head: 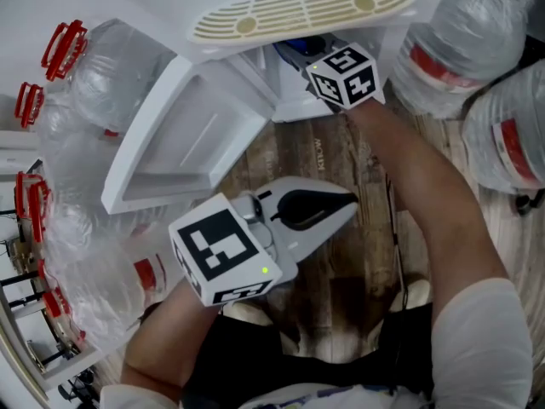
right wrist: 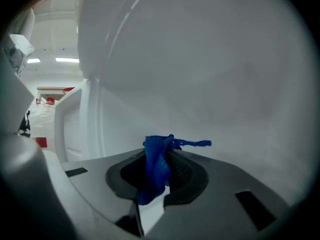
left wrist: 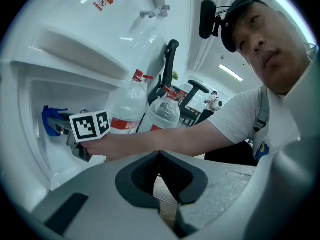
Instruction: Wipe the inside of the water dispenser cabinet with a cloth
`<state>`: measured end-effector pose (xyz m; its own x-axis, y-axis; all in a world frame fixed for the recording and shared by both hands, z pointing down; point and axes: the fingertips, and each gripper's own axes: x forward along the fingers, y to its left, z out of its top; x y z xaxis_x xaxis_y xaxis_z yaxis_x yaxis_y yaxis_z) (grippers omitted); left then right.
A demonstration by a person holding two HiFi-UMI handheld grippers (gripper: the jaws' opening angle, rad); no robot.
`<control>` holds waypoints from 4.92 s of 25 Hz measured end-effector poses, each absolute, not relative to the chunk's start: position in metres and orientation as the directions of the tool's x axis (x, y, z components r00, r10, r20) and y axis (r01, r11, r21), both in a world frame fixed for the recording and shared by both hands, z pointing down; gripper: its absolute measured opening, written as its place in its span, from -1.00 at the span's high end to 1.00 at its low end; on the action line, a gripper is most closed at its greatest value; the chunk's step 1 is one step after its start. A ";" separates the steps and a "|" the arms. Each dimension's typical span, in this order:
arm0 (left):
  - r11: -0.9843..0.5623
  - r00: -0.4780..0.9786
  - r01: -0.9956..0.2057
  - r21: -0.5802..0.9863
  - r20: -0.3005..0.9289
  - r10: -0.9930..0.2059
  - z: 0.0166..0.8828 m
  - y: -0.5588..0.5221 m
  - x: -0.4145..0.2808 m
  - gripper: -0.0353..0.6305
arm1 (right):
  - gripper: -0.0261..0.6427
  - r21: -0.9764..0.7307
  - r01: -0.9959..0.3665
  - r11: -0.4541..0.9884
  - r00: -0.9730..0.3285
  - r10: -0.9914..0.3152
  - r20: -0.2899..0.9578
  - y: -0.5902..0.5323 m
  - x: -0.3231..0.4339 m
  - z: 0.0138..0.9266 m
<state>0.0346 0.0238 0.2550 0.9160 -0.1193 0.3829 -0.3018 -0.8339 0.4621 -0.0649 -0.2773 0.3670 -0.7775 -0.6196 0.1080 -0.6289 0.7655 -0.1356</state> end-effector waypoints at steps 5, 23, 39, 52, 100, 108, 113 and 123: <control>-0.832 0.917 -0.304 0.465 0.380 -0.123 0.256 0.022 0.033 0.90 | 0.72 -0.112 -0.648 0.754 -0.762 -0.642 0.087 -0.297 -0.082 0.351; -0.832 0.918 -0.291 0.472 0.382 -0.104 0.258 0.029 0.037 0.90 | 0.71 -0.046 -0.486 0.873 -0.872 -0.481 0.095 -0.212 -0.095 0.348; -0.836 0.918 -0.284 0.469 0.384 -0.096 0.256 0.031 0.041 0.90 | 0.71 -0.056 -0.667 0.743 -0.743 -0.669 -0.006 -0.283 -0.070 0.307; -0.841 0.924 -0.267 0.471 0.373 -0.085 0.253 0.037 0.040 0.90 | 0.71 0.083 -0.610 0.788 -0.791 -0.611 -0.021 -0.245 -0.103 0.286; -0.841 0.935 -0.263 0.473 0.339 -0.101 0.241 0.042 0.031 0.90 | 0.72 -0.064 -0.824 0.563 -0.565 -0.807 0.173 -0.336 -0.076 0.402; -0.843 0.938 -0.253 0.475 0.333 -0.094 0.240 0.045 0.034 0.91 | 0.72 -0.102 -0.819 0.565 -0.564 -0.758 0.328 -0.331 -0.068 0.448; -0.844 0.939 -0.246 0.476 0.333 -0.086 0.240 0.047 0.036 0.90 | 0.71 -0.019 -0.809 0.588 -0.574 -0.781 0.247 -0.324 -0.066 0.417; -0.854 0.940 -0.228 0.468 0.333 -0.068 0.242 0.049 0.045 0.90 | 0.72 0.158 -0.837 0.524 -0.531 -0.847 -0.005 -0.313 -0.059 0.313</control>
